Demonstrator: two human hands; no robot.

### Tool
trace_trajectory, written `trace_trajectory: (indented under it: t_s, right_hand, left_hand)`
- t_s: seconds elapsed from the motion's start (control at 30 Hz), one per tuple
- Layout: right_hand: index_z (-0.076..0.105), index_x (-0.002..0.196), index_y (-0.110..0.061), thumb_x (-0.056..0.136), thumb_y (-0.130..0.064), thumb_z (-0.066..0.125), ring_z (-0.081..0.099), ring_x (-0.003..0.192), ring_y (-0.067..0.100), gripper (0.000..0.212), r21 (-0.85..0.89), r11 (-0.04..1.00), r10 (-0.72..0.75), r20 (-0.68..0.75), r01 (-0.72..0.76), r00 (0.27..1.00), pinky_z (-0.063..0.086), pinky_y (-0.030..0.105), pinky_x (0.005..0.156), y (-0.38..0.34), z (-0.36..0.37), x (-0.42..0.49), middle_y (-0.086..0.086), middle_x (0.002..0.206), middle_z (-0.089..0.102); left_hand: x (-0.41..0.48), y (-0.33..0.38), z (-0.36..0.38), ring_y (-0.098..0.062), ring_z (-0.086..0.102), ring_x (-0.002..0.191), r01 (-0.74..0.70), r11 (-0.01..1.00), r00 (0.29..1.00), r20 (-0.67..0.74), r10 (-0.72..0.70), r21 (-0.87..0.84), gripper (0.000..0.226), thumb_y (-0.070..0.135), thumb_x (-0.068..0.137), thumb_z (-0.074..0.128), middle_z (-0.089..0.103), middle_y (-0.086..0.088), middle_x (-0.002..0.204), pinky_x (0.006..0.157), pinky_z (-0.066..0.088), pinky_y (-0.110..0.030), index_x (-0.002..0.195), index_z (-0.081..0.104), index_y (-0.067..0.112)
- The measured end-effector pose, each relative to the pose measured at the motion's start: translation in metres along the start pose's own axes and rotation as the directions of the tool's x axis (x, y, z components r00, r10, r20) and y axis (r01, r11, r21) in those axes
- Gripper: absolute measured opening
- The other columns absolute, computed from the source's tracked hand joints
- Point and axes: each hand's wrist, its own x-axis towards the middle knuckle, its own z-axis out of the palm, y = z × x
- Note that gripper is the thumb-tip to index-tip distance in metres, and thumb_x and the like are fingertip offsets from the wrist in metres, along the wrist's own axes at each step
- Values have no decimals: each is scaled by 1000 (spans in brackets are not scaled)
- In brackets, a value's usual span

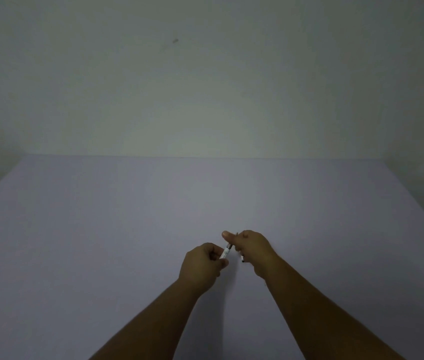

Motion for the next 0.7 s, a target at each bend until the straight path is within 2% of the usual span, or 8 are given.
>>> trace_trajectory:
  t_s: [0.13, 0.2, 0.3, 0.4, 0.47, 0.6, 0.63, 0.7]
  right_hand:
    - [68, 76, -19, 82, -32, 66, 45, 60, 14, 14, 119, 993, -25, 109, 12, 994, 39, 27, 59, 0, -3, -2, 3, 72, 57]
    - [65, 71, -17, 80, -34, 68, 46, 58, 15, 20, 67, 997, -29, 72, 24, 997, 40, 28, 59, 0, -2, -2, 2, 68, 55]
    - [59, 69, -16, 79, -47, 67, 50, 66, 16, 34, -19, 1000, 4, 2, -4, 1000, 44, 30, 66, -3, 2, -2, 1, 71, 57]
    - [65, 75, -18, 82, -35, 65, 46, 62, 14, 18, 134, 991, -17, 83, 6, 996, 39, 25, 57, -2, 0, -3, 0, 71, 57]
    - [67, 73, -20, 82, -28, 67, 45, 57, 13, 12, 133, 991, -41, 82, 30, 996, 38, 24, 55, -1, -2, -3, 0, 67, 55]
    - [58, 69, -16, 78, -45, 69, 49, 62, 15, 32, 4, 1000, -9, -2, 9, 1000, 42, 29, 63, -2, 1, -2, 0, 68, 56]
    - [59, 71, -16, 79, -44, 67, 48, 62, 15, 31, 49, 999, -5, 19, 4, 1000, 41, 28, 62, -1, 1, -2, 1, 69, 55]
    - [66, 76, -19, 82, -31, 66, 47, 63, 14, 14, 162, 987, -26, 70, 15, 997, 39, 25, 60, -1, -1, -2, 1, 72, 57]
  left_hand:
    - [2, 1, -3, -11, 63, 57, 9, 1000, 1000, -15, -9, -4, 11, 18, 79, 70, 65, 6, 73, 53, 48, -20, 78, 62, 26]
    - [3, 2, -3, -10, 63, 56, -3, 1000, 1000, -11, 3, 11, 11, 19, 79, 70, 65, 8, 73, 52, 47, -19, 80, 62, 25]
    - [2, 3, -2, -11, 64, 57, -11, 1000, 1000, -5, 11, 9, 11, 18, 79, 70, 65, 8, 74, 52, 47, -19, 79, 62, 26]
    - [3, 3, -2, -14, 64, 59, 1, 1000, 1000, -14, -1, 5, 10, 18, 79, 70, 66, 5, 75, 53, 47, -21, 80, 62, 24]
    - [3, 2, -2, -13, 64, 60, -6, 1000, 1000, -21, 6, 24, 10, 18, 79, 70, 65, 6, 74, 52, 46, -21, 81, 62, 24]
    - [2, 3, 0, -12, 63, 58, -16, 999, 1000, -23, 17, 31, 10, 19, 79, 70, 64, 7, 74, 52, 44, -19, 81, 62, 24]
    - [2, 3, 0, -12, 63, 58, -13, 1000, 1000, -26, 14, 22, 10, 18, 78, 70, 65, 6, 75, 52, 44, -19, 80, 62, 24]
    - [3, 4, -1, -13, 63, 59, -11, 1000, 999, -33, 12, 20, 11, 18, 78, 70, 65, 6, 75, 53, 45, -20, 80, 61, 24]
